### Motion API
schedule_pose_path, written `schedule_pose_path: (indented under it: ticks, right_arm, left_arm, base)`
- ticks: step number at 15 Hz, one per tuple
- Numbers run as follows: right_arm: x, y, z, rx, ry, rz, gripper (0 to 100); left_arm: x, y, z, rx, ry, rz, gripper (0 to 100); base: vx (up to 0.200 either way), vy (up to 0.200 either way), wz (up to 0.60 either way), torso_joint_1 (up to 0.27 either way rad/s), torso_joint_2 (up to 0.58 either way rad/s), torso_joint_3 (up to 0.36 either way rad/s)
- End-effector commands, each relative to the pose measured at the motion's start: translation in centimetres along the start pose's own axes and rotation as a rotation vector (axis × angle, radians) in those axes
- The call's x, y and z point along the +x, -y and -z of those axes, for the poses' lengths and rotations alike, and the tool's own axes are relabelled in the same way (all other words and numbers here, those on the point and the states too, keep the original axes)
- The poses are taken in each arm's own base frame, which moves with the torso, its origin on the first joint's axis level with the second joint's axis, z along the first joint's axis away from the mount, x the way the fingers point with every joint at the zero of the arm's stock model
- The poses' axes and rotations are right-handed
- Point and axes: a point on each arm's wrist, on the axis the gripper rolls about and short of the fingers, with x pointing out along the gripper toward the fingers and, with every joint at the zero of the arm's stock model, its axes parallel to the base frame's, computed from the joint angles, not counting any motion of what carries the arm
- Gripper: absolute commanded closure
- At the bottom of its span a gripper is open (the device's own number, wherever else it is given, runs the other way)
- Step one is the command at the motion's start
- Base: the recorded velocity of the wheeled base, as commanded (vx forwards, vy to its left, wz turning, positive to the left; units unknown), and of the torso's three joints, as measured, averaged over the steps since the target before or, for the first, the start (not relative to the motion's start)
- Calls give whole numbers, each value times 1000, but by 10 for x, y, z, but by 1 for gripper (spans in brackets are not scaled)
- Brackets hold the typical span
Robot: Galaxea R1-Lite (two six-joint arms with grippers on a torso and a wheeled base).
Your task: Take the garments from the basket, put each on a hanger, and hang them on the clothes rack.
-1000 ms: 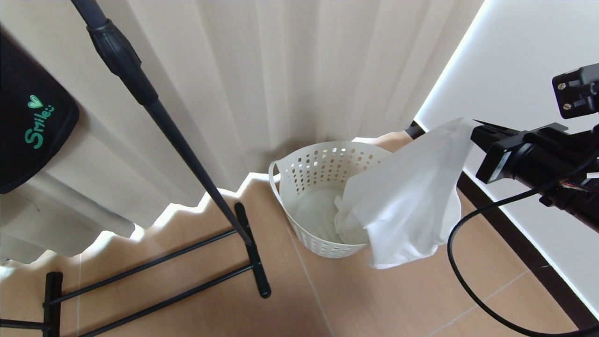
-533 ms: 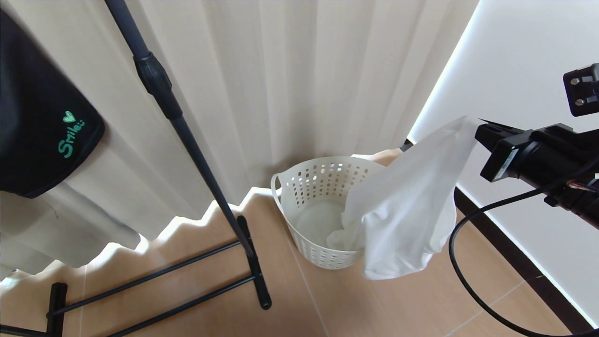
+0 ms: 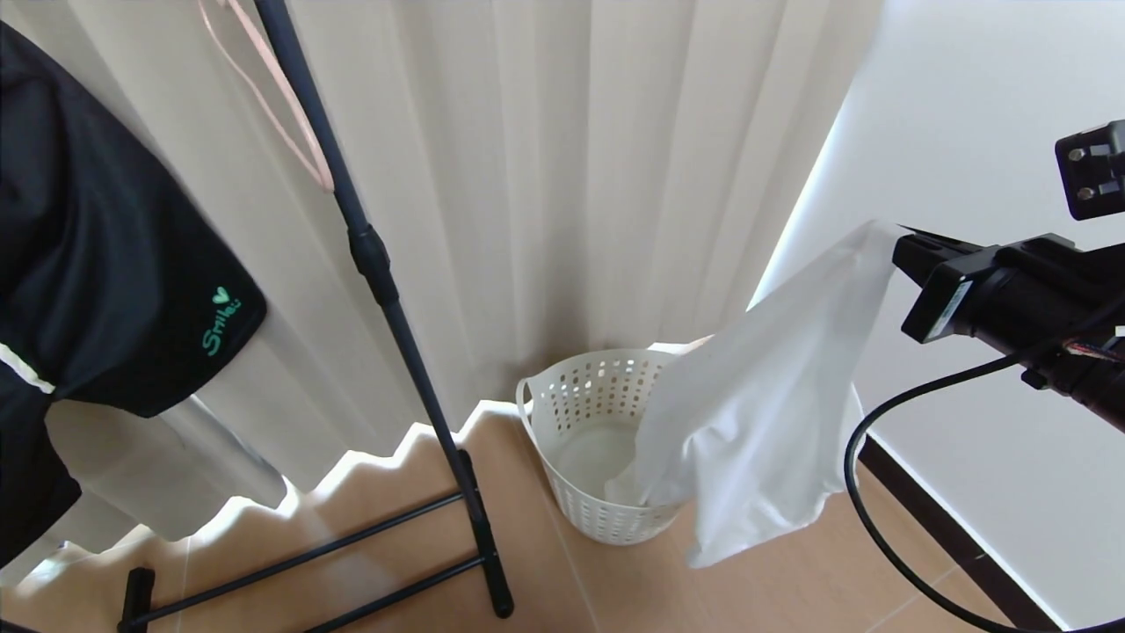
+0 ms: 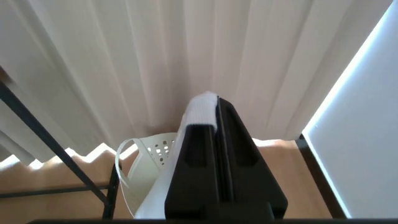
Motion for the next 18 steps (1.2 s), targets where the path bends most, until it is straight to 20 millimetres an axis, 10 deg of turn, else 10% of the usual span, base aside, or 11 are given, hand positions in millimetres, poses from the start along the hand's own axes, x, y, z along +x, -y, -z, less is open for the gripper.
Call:
schedule_pose_path:
  ticks: [1, 18]
  right_arm:
    - [0, 0, 0, -1, -1, 1, 100]
    - [-1, 0, 1, -4, -1, 2, 100]
  left_arm:
    - [0, 0, 0, 0, 1, 0, 0]
    - [0, 0, 0, -2, 1, -3, 0]
  base:
    - [0, 0, 0, 129, -471, -149]
    - [0, 0, 0, 190, -514, -189]
